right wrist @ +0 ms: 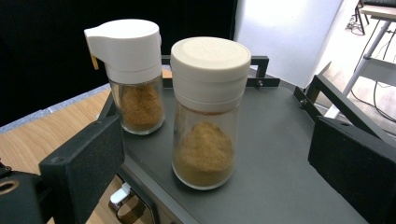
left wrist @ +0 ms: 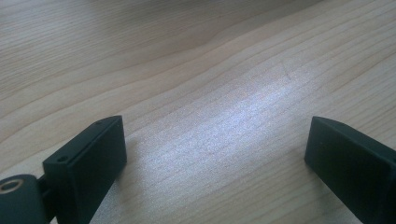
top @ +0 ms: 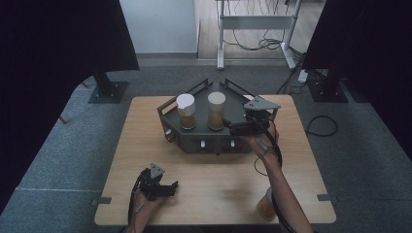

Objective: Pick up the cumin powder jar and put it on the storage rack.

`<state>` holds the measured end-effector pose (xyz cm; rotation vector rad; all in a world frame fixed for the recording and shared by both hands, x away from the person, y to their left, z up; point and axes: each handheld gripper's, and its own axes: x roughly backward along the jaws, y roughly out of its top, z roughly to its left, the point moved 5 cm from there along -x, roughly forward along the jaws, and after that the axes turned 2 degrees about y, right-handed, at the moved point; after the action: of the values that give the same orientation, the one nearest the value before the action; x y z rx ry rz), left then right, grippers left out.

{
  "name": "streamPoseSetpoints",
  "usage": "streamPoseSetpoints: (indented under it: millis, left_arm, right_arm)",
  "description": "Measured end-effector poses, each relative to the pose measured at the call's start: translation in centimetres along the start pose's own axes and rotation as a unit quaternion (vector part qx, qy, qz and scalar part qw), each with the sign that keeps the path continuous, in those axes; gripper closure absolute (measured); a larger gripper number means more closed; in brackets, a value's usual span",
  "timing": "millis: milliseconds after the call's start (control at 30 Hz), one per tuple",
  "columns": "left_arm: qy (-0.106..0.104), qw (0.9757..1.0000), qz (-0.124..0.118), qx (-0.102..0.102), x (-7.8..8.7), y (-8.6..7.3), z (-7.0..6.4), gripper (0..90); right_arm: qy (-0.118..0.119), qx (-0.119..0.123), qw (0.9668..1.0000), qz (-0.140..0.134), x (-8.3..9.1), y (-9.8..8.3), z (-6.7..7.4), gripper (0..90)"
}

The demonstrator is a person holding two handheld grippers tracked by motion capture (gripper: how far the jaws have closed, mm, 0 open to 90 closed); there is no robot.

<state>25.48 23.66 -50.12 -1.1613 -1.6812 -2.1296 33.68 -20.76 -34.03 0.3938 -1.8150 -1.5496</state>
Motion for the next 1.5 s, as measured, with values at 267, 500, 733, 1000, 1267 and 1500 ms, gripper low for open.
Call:
streamPoseSetpoints:
  millis: [267, 500, 733, 1000, 1267, 1500]
  left_arm:
    - [0.000, 1.0000, 0.000, 0.000, 0.0, 0.0, 0.0, 4.9]
    - [0.000, 1.0000, 0.000, 0.000, 0.0, 0.0, 0.0, 4.9]
    - [0.001, 1.0000, 0.000, 0.000, 0.0, 0.0, 0.0, 4.9]
    - [0.001, 1.0000, 0.000, 0.000, 0.0, 0.0, 0.0, 4.9]
    - [0.001, 1.0000, 0.000, 0.001, 0.0, 0.0, 0.0, 4.9]
    - [0.001, 1.0000, 0.000, 0.000, 0.0, 0.0, 0.0, 4.8]
  right_arm:
    - [-0.006, 0.001, 1.0000, -0.002, 0.8, -0.6, -0.2, 3.4]
    - [-0.009, 0.002, 1.0000, -0.002, 1.5, -1.2, -0.4, 3.8]
    - [-0.014, 0.001, 0.9999, 0.000, 2.3, -1.7, -0.7, 4.2]
    - [-0.014, 0.003, 0.9999, -0.002, 3.1, -2.2, -0.8, 4.6]
    - [-0.016, 0.001, 0.9999, 0.000, 3.5, -2.7, -0.9, 4.6]
    - [-0.021, -0.001, 0.9998, 0.003, 4.1, -3.1, -1.1, 4.6]
